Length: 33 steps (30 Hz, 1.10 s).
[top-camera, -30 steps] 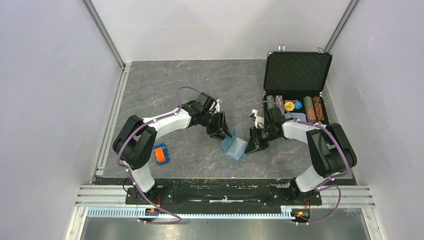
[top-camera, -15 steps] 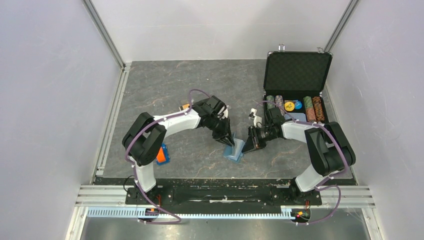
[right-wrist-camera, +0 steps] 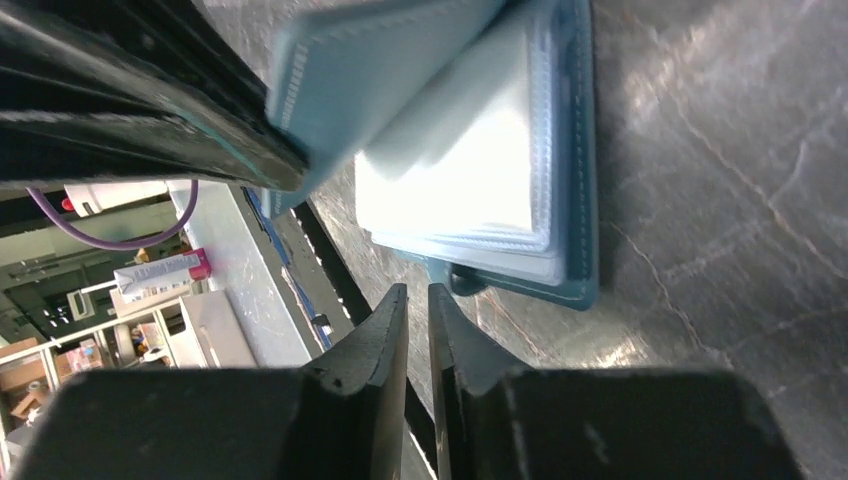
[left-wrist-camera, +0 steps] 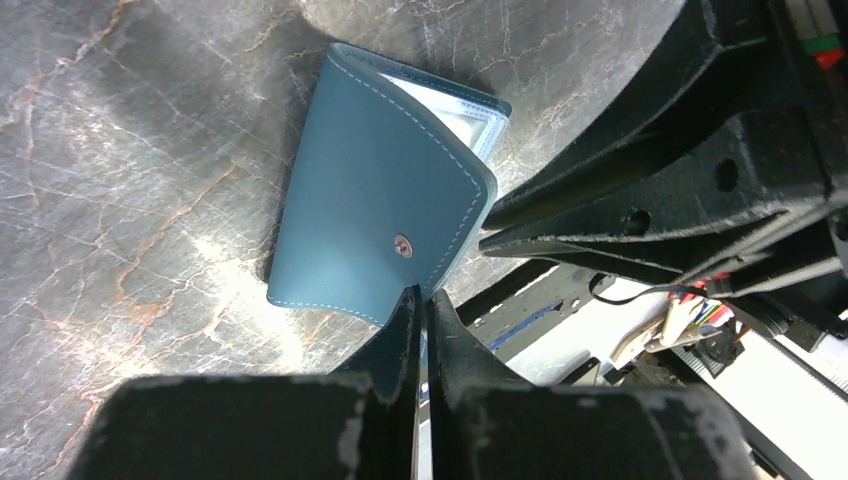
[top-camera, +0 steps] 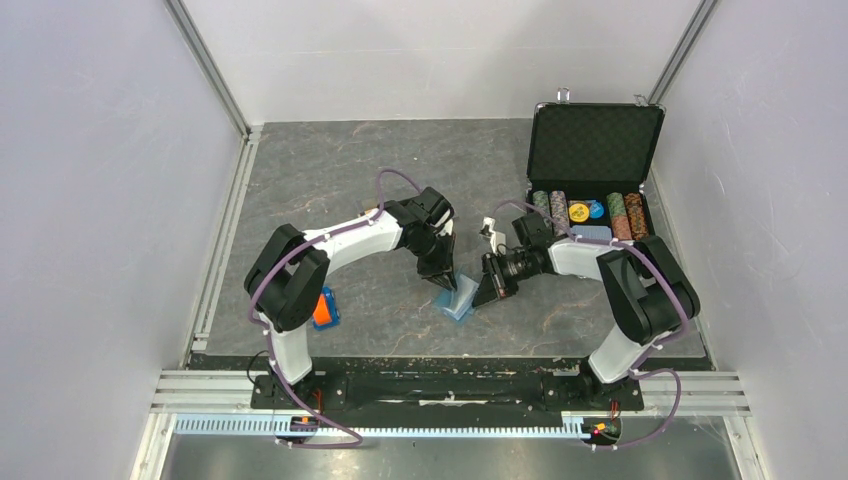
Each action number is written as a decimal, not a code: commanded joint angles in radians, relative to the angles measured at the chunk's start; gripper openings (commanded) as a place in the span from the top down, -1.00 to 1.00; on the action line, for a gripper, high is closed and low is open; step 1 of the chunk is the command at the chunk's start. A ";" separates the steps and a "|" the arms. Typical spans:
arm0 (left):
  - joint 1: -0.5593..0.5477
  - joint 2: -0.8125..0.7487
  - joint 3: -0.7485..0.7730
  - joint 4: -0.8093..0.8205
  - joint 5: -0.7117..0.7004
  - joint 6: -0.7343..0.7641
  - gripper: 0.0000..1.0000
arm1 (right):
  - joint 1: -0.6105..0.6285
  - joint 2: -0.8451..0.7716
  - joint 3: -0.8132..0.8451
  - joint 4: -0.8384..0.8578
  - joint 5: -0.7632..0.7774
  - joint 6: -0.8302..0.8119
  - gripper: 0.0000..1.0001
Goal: Put the credit cards into the card holder
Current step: Close the card holder at the center of the board.
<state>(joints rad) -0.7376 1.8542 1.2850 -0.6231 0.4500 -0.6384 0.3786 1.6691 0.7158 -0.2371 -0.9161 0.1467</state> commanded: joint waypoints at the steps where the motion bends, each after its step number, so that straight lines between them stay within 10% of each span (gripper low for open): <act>1: 0.001 -0.006 0.026 -0.050 -0.099 0.053 0.95 | 0.031 0.016 0.083 -0.031 0.006 -0.074 0.74; 15: 0.009 -0.001 0.037 -0.081 -0.111 0.075 0.96 | 0.053 -0.002 0.130 -0.046 0.235 -0.058 0.14; 33: 0.010 0.017 0.043 -0.080 -0.098 0.085 0.96 | 0.002 0.007 0.094 0.028 0.164 -0.041 0.13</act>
<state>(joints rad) -0.7345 1.8545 1.3113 -0.6769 0.3935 -0.5980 0.3794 1.6657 0.8204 -0.2665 -0.6888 0.0959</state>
